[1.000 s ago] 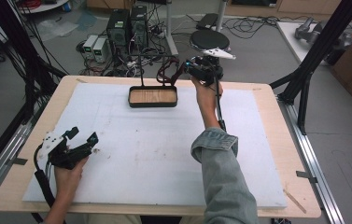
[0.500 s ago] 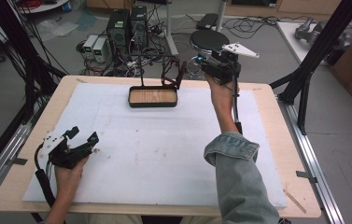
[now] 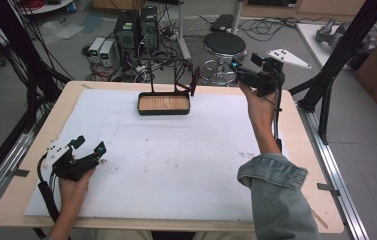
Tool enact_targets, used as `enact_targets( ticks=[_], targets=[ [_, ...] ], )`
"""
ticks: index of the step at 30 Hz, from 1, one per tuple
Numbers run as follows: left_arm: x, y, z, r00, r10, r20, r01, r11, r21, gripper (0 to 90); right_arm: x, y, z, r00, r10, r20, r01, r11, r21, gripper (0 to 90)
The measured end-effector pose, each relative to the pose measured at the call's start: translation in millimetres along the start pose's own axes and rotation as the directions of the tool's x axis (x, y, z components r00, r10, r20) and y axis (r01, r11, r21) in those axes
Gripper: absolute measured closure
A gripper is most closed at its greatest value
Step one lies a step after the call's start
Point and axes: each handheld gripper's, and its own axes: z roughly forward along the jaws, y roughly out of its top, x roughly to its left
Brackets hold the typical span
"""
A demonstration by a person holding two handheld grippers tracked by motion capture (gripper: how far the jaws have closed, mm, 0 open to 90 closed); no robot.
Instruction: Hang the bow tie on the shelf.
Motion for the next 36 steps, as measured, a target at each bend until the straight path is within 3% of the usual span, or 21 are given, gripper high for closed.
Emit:
enact_targets(
  ticks=[17,29,36],
  targets=[
    [-0.5,0.0,0.6,1.0000,0.002,-0.004,-0.002,1.0000,0.003,17.3,-16.6,-16.7,-79.1,0.9988,-0.012,0.048,0.014,0.999,-0.045,17.6],
    [-0.7,0.0,0.7,1.0000,0.005,-0.006,-0.005,1.0000,0.004,17.3,-30.3,-54.5,-133.7,0.9959,0.042,0.081,-0.037,0.997,-0.063,16.8],
    [-1.4,0.0,0.9,1.0000,0.007,-0.007,-0.007,1.0000,0.006,17.3,-37.4,-87.2,-154.0,0.9940,0.063,0.089,-0.056,0.996,-0.075,16.5]
  ],
)
